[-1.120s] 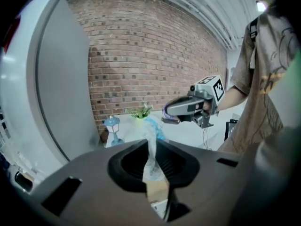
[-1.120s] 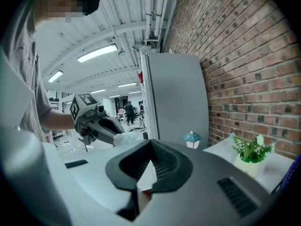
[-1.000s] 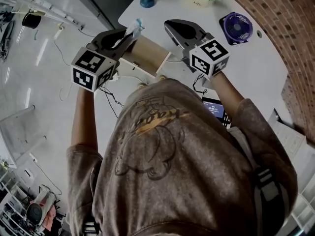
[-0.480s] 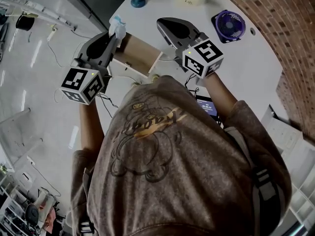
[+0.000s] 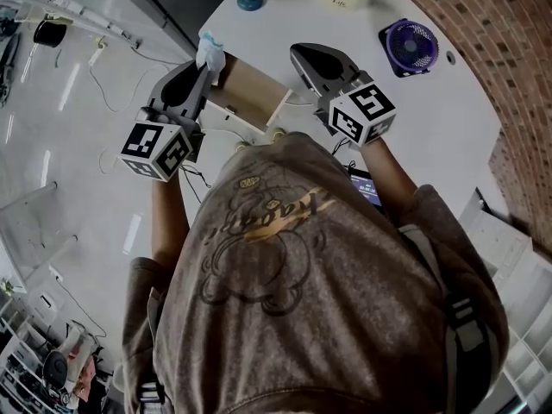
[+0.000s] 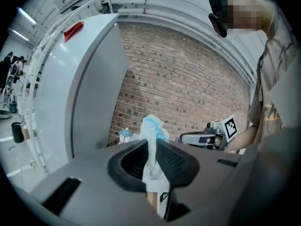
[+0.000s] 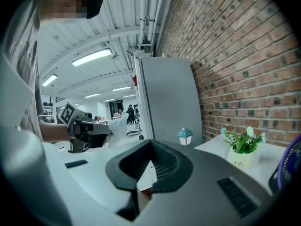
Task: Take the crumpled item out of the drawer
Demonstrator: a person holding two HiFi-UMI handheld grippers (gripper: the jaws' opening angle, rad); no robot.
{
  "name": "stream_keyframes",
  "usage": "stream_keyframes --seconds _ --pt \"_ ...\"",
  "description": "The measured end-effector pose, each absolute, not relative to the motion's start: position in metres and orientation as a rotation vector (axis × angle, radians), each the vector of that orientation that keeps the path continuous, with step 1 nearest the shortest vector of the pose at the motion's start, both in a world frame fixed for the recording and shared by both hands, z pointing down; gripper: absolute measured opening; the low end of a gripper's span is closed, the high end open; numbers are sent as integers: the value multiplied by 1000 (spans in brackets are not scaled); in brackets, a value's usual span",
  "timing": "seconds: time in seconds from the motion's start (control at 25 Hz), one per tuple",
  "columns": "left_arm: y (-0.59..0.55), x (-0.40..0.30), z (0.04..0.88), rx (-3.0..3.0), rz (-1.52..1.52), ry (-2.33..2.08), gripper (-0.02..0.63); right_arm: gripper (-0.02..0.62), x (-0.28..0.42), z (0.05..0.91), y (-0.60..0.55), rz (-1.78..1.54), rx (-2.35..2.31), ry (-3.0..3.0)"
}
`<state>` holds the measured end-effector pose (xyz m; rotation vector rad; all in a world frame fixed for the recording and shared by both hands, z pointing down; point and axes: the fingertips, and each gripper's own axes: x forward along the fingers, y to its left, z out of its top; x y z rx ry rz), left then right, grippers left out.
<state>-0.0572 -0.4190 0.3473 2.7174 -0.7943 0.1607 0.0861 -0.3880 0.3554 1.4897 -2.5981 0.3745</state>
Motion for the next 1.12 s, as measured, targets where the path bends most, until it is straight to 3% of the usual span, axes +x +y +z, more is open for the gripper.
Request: stream_keyframes --seconds 1.12 --pt "-412 -57 351 2663 97 -833 55 -5 80 362 -378 398 1426 -2630"
